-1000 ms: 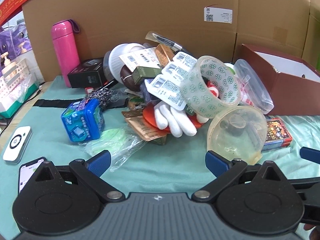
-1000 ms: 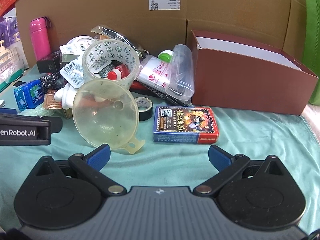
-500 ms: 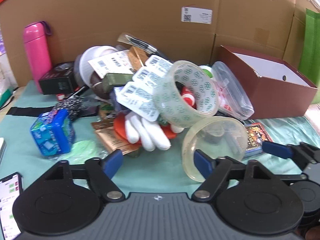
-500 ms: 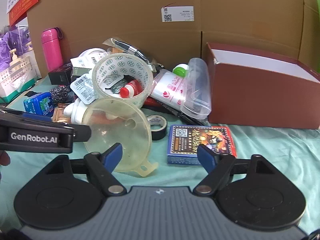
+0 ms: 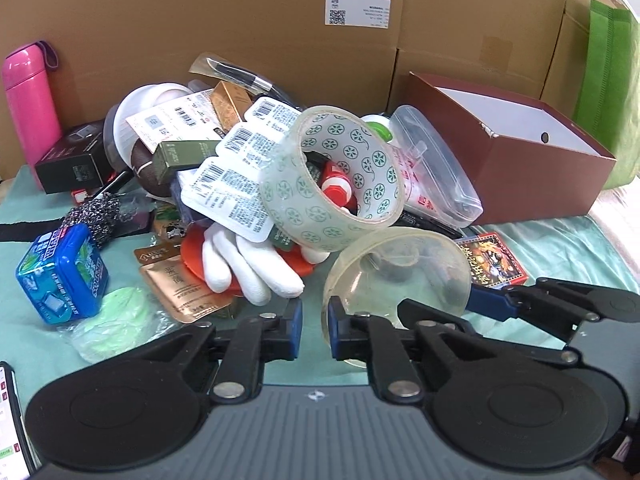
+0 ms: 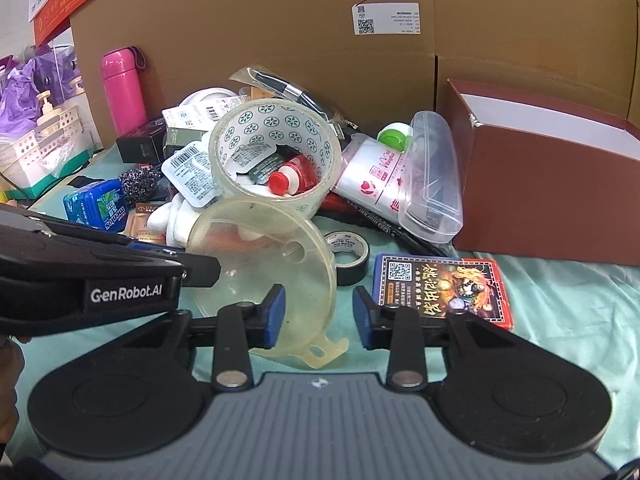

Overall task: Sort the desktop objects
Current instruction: 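Reach the right gripper to the clear plastic funnel and close on its rim, then lift the funnel and carry it with the right gripper over the brown shoebox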

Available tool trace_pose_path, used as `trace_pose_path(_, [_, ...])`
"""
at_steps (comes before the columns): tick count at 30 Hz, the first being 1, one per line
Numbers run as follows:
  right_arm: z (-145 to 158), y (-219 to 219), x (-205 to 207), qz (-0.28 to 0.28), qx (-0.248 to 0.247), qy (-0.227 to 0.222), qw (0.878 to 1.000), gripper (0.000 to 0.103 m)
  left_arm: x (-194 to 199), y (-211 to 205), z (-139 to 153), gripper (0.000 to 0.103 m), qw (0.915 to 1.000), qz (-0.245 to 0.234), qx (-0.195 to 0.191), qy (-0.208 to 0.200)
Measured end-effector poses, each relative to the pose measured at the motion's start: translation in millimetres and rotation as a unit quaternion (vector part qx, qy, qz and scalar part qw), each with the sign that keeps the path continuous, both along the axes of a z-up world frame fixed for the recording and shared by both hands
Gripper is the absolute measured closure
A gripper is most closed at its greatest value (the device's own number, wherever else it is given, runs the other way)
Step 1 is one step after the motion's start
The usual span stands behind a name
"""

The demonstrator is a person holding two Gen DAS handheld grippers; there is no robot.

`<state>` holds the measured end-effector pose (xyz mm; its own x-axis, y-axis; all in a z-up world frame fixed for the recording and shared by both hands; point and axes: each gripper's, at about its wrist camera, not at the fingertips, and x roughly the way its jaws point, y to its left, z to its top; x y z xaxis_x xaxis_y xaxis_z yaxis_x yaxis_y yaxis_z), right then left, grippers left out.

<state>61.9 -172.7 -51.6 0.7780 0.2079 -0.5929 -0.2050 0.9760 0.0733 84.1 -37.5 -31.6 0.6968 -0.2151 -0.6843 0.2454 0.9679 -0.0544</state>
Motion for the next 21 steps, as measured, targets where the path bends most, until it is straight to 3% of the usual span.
trace_pose_path(2, [0,0,0,0.002,0.004,0.001,1.000,0.076,2,-1,-2,0.100,1.0000,-0.005,-0.001,0.008])
trace_pose_path(13, [8,-11,-13,-0.005,0.019,-0.012,1.000,0.097,-14,-7,7,0.102,0.9999,-0.014,0.000,-0.006])
trace_pose_path(21, [18,-27,-32,-0.016,0.035,-0.035,0.999,0.100,-36,-21,27,0.102,0.9989,-0.033,0.007,-0.034])
